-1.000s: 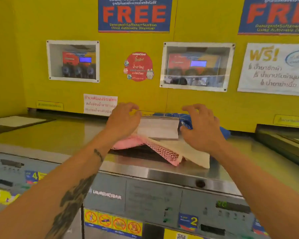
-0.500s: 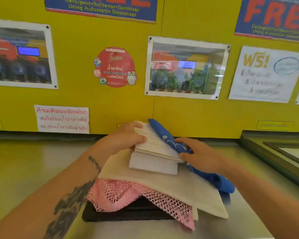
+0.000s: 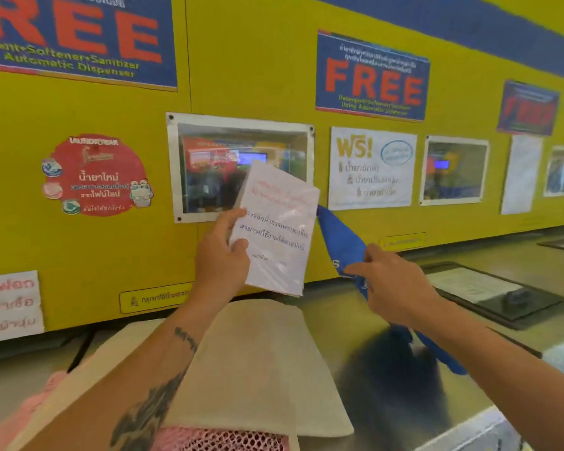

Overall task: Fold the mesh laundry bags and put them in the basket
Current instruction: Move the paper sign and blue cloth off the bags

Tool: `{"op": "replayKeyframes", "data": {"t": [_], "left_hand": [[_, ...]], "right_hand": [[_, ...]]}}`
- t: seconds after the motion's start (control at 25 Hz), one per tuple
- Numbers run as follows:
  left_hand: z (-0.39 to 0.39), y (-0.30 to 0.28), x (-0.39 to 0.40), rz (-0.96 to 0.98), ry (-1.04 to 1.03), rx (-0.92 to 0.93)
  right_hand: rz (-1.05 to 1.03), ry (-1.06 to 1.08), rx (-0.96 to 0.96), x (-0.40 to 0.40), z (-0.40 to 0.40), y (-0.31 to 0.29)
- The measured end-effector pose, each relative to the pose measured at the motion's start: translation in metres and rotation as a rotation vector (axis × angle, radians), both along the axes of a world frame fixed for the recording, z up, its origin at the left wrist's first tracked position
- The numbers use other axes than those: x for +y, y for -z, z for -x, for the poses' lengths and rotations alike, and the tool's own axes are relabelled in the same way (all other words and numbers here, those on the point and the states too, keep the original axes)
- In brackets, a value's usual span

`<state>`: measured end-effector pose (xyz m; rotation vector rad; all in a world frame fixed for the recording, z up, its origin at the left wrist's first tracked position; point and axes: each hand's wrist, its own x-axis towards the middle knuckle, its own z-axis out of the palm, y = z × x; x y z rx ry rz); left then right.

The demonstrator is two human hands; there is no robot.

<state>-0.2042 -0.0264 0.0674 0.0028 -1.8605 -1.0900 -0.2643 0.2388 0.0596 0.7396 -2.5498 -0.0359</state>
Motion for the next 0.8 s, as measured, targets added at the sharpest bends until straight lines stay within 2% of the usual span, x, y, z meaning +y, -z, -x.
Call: {"op": "replayKeyframes", "data": {"t": [0.04, 0.12, 0.16, 0.2, 0.28, 0.32, 0.36, 0.44, 0.52, 0.64, 0.68, 0.8], "left_hand": [[0.013, 0.002, 0.011, 0.034, -0.036, 0.004], [0.037, 0.011, 0.038, 0.101, -0.081, -0.025], [0.048, 0.016, 0.051, 0.122, -0.082, -0.051], [0.060, 0.023, 0.065, 0.140, -0.080, -0.079], [0.078, 0.033, 0.085, 0.160, -0.084, -0.113], [0.086, 0.035, 0.092, 0.163, -0.093, -0.116], [0.095, 0.035, 0.098, 0.161, -0.107, -0.114], [0.113, 0.035, 0.107, 0.160, -0.125, -0.111], [0.129, 0.036, 0.114, 0.143, -0.107, -0.114], [0.155, 0.047, 0.129, -0.028, -0.056, -0.184], [0.164, 0.054, 0.133, -0.094, -0.037, -0.215], [0.190, 0.071, 0.140, -0.251, -0.016, -0.306]], "right_hand": [[-0.061, -0.019, -0.109, 0.007, 0.002, 0.012], [-0.133, -0.130, -0.486, 0.019, 0.008, 0.034], [-0.094, -0.188, -0.683, 0.023, 0.008, 0.040], [-0.014, -0.220, -0.770, 0.027, 0.011, 0.042], [0.170, -0.191, -0.687, 0.035, 0.026, 0.047], [0.190, -0.158, -0.617, 0.039, 0.036, 0.050], [0.140, -0.155, -0.611, 0.042, 0.044, 0.052], [-0.049, -0.185, -0.763, 0.053, 0.061, 0.055], [-0.070, -0.156, -0.796, 0.064, 0.087, 0.049], [0.205, -0.010, -0.581, 0.078, 0.127, 0.032], [0.322, 0.027, -0.591, 0.078, 0.138, 0.030], [0.700, -0.045, -0.825, 0.068, 0.162, 0.036]]}}
